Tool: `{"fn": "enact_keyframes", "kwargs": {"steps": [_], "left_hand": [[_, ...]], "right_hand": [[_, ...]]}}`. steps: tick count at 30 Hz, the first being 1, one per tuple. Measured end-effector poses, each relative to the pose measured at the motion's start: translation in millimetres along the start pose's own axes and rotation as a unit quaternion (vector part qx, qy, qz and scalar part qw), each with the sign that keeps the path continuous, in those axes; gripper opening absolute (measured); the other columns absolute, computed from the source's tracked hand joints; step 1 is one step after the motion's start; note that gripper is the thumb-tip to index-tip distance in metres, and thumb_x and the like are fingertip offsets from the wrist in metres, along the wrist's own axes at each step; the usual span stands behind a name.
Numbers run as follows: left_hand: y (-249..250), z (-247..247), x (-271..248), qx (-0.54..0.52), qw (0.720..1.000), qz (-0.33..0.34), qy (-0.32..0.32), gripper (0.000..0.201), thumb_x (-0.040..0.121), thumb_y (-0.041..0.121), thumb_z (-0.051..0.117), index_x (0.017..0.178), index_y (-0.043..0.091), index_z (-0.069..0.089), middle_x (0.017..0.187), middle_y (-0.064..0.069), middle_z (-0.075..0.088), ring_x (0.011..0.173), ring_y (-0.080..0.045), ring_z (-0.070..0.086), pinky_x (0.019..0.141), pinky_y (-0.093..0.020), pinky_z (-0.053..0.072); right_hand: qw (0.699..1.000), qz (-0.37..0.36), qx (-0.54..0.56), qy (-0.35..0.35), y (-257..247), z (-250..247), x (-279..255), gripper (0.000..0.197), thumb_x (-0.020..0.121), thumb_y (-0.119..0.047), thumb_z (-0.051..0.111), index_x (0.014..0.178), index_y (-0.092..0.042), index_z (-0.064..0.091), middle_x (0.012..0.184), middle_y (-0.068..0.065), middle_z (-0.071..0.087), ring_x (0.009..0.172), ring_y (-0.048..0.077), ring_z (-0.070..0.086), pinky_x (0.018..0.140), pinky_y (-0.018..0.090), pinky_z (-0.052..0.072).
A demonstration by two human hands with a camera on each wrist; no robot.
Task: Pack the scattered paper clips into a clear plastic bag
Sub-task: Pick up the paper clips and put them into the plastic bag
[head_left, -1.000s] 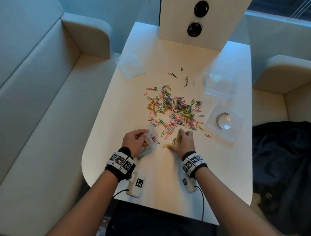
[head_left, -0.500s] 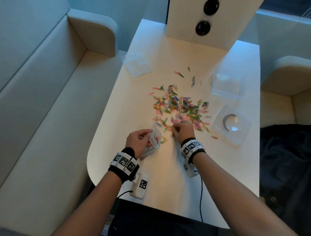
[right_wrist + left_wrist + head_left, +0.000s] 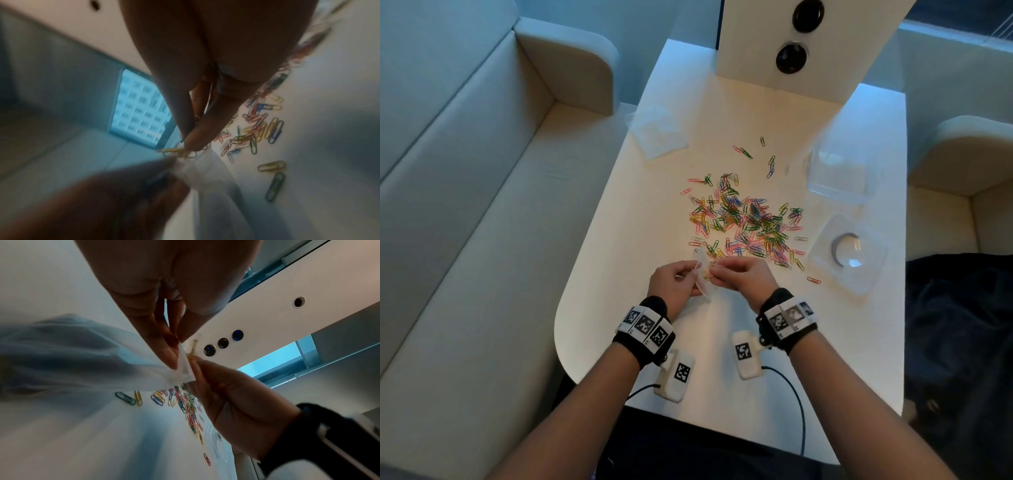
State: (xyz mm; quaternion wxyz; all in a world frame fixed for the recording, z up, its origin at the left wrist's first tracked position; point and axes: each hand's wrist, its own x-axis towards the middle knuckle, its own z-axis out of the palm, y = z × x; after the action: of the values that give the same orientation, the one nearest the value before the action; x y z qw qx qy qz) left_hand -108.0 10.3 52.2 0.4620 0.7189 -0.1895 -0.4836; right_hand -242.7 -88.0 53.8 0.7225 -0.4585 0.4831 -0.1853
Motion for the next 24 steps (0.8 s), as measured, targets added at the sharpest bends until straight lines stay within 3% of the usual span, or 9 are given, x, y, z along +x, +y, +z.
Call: {"fn": "enact_keyframes", "kwargs": {"steps": [2,5,8,11,16,19,20,22,24], "left_hand": [[1.2,2.8,-0.5,0.012,1.0,0.001,-0.003,0.019,0.093,0.006,0.061,0.107,0.012,0.072,0.096,-0.018,0.074,0.079,-0.03,0.075,0.084,-0.046,0.06],[4.2,4.5,-1.4,0.032,0.999,0.011,-0.004,0.02,0.094,0.004,0.058,0.109,0.008,0.072,0.096,-0.016,0.074,0.08,-0.028,0.075,0.082,-0.039,0.061],[7.2,3.7,-1.5,0.04,0.999,0.025,0.002,0.022,0.095,0.005,0.057,0.112,0.009,0.072,0.095,-0.011,0.074,0.079,-0.024,0.074,0.077,-0.031,0.061],[9.5,0.5,-0.7,0.032,0.999,0.031,0.017,0.023,0.096,0.004,0.057,0.111,0.011,0.072,0.09,-0.008,0.073,0.072,-0.017,0.072,0.074,-0.027,0.061],[2.5,-7.1,0.4,0.029,0.999,0.033,0.021,0.022,0.096,0.007,0.057,0.109,0.013,0.074,0.094,-0.01,0.076,0.079,-0.023,0.074,0.078,-0.033,0.061],[-2.6,-19.0,-1.0,0.007,0.999,0.03,0.045,0.022,0.095,0.006,0.058,0.108,0.012,0.074,0.094,-0.01,0.075,0.076,-0.018,0.072,0.076,-0.032,0.06],[-4.3,-25.0,-1.8,-0.003,0.998,0.029,0.052,0.022,0.096,0.006,0.058,0.107,0.013,0.075,0.094,-0.009,0.075,0.076,-0.018,0.071,0.076,-0.032,0.06],[-6.9,-38.6,-4.7,-0.017,0.998,0.025,0.062,0.022,0.096,0.006,0.058,0.102,0.019,0.075,0.097,-0.009,0.075,0.08,-0.02,0.071,0.079,-0.036,0.06],[-9.7,-52.2,-7.8,-0.025,0.997,0.024,0.074,0.022,0.095,0.006,0.059,0.101,0.02,0.074,0.1,-0.009,0.074,0.084,-0.023,0.071,0.081,-0.038,0.06]], "right_hand": [[0.986,-0.035,-0.16,0.015,3.2,8.1,-0.8,0.01,0.079,-0.003,0.076,0.089,-0.002,0.076,0.085,0.015,0.074,0.078,0.025,0.072,0.072,0.023,0.059],[0.929,-0.107,-0.354,0.019,-1.0,17.6,-3.7,0.01,0.082,-0.012,0.072,0.088,-0.01,0.079,0.077,0.005,0.074,0.065,0.01,0.063,0.063,0.008,0.049],[0.885,-0.147,-0.441,-0.003,-6.9,26.3,-6.8,0.019,0.091,-0.013,0.061,0.098,-0.01,0.077,0.086,0.006,0.074,0.07,0.01,0.055,0.065,0.012,0.037],[0.879,-0.129,-0.457,-0.04,-8.8,29.5,-6.8,0.025,0.094,-0.014,0.055,0.111,-0.009,0.073,0.1,0.01,0.073,0.078,0.01,0.052,0.069,0.012,0.034],[0.9,-0.185,-0.393,-0.029,-12.6,24.4,-10.8,0.014,0.083,-0.011,0.072,0.095,-0.009,0.077,0.088,0.004,0.075,0.069,0.01,0.068,0.066,0.011,0.052],[0.922,-0.254,-0.29,0.042,-18.5,14.4,1.1,0.015,0.081,-0.001,0.066,0.085,-0.011,0.076,0.082,0.0,0.073,0.066,0.012,0.07,0.064,0.027,0.06],[0.917,-0.263,-0.291,0.073,-20.2,11.4,11.3,0.018,0.082,-0.001,0.063,0.089,-0.012,0.076,0.087,0.001,0.073,0.073,0.014,0.07,0.069,0.033,0.061],[0.878,-0.257,-0.399,0.061,-17.0,11.0,37.4,0.027,0.088,-0.008,0.058,0.11,-0.016,0.072,0.117,0.006,0.068,0.104,0.02,0.064,0.094,0.041,0.054],[0.775,-0.238,-0.583,-0.048,-6.1,19.5,59.6,0.042,0.094,-0.021,0.054,0.136,-0.019,0.054,0.149,0.01,0.043,0.137,0.028,0.039,0.112,0.047,0.035]]}}
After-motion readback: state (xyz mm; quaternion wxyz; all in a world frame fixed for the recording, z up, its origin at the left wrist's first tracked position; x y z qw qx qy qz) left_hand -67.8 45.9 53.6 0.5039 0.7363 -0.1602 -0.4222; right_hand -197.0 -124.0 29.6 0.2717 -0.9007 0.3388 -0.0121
